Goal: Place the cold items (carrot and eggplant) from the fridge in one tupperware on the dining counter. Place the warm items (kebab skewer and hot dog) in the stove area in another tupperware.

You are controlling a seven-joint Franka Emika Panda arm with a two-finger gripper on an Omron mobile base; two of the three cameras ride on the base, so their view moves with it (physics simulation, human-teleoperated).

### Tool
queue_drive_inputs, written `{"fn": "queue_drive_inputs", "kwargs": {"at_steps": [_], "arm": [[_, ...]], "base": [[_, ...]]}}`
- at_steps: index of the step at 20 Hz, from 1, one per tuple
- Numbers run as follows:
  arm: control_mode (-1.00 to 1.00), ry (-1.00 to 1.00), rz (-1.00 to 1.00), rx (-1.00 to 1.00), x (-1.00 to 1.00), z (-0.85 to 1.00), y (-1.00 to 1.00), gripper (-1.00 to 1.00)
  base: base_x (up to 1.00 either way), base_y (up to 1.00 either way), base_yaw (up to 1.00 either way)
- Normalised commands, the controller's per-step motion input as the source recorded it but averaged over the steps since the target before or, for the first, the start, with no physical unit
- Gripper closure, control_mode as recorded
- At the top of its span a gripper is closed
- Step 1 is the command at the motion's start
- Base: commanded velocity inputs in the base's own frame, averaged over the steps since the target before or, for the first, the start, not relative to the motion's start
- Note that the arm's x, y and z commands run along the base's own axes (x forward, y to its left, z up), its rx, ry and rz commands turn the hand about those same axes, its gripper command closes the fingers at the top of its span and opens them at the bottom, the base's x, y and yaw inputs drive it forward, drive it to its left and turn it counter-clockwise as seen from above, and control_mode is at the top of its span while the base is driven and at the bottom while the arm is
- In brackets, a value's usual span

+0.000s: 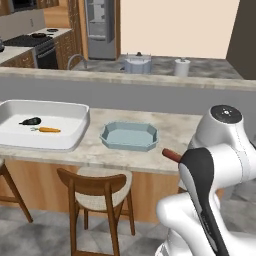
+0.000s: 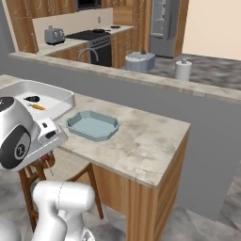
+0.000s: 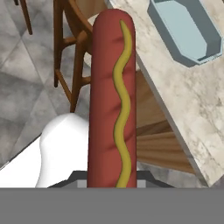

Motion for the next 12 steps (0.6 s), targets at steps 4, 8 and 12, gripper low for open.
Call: {"fn": "queue_drive_inputs", "kwargs": {"at_steps": [4, 8, 12], "arm": [[1.00, 0.00, 0.00, 0.00, 0.00, 0.00, 0.00, 1.00], [1.00, 0.00, 0.00, 0.00, 0.00, 0.00, 0.00, 1.00], [-1.00, 0.17, 0.00, 0.02, 0.75, 0.30, 0.01, 1.00]], "base": [[0.70, -0.14, -0.05], [0.99, -0.05, -0.15], [0.25, 0.00, 0.00]]}}
